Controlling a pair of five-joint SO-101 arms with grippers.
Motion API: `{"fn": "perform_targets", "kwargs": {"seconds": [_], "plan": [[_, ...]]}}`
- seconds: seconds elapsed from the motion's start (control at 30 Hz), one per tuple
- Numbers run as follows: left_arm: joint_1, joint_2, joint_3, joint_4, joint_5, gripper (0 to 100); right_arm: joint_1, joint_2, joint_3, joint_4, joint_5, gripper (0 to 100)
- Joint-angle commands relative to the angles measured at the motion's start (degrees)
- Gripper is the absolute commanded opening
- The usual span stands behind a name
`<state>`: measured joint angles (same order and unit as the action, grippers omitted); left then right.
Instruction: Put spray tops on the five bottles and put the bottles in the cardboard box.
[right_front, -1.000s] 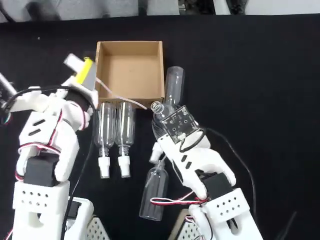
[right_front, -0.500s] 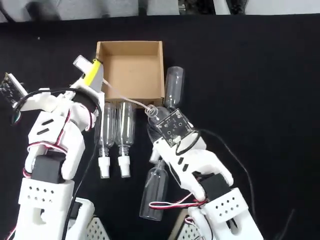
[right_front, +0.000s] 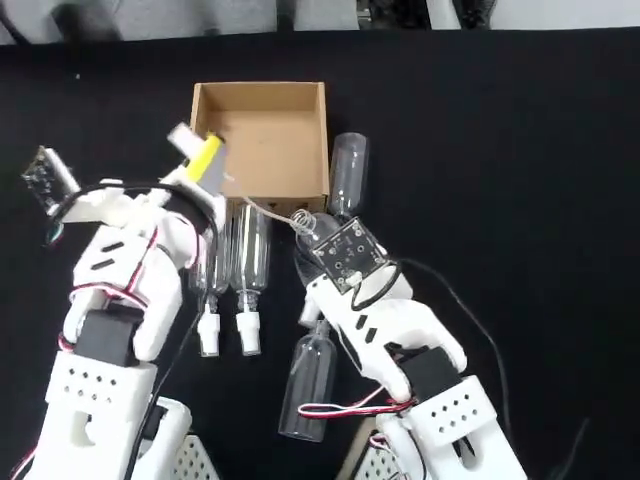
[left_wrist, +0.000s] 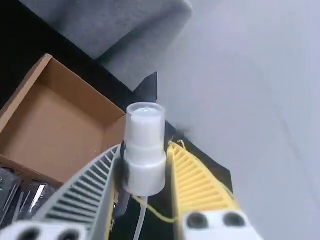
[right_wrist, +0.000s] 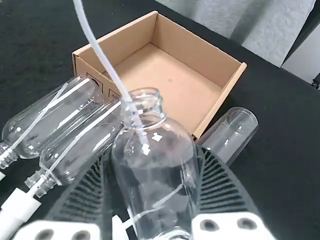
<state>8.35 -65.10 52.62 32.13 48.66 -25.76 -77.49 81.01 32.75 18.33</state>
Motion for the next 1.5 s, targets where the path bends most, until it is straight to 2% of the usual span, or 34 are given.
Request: {"fn": "perform_targets", "kwargs": {"seconds": [0.0,0.63,0.93,1.0,1.17,1.3,1.47], "plan": [[3.2,-0.9,-0.6,-1.4,-2.2,3,-1.0,-1.3,-0.4,-1.5,0.2,7.8],[14.3,-0.4,2.5,-1.5,-2.3,3,-1.0,-1.3,0.5,-1.9,0.2,7.8],[14.2,-0.4,3.1,-1.5,-2.5,3,-0.9,-1.3,0.7,-1.9,0.2,7.8],[14.2,-0.4,3.1,-1.5,-5.7,3,-0.9,-1.3,0.7,-1.9,0.3,7.8],[14.7,-0.4,4.3,-1.4,-20.0,3,-0.9,-1.3,0.7,-1.9,0.1,7.8],[14.8,-0.4,4.4,-1.4,-20.3,3,-0.9,-1.3,0.7,-1.9,0.1,7.8],[14.6,-0.4,5.0,-1.0,-18.7,16,-0.8,-1.3,0.7,-1.9,0.1,7.8]]}}
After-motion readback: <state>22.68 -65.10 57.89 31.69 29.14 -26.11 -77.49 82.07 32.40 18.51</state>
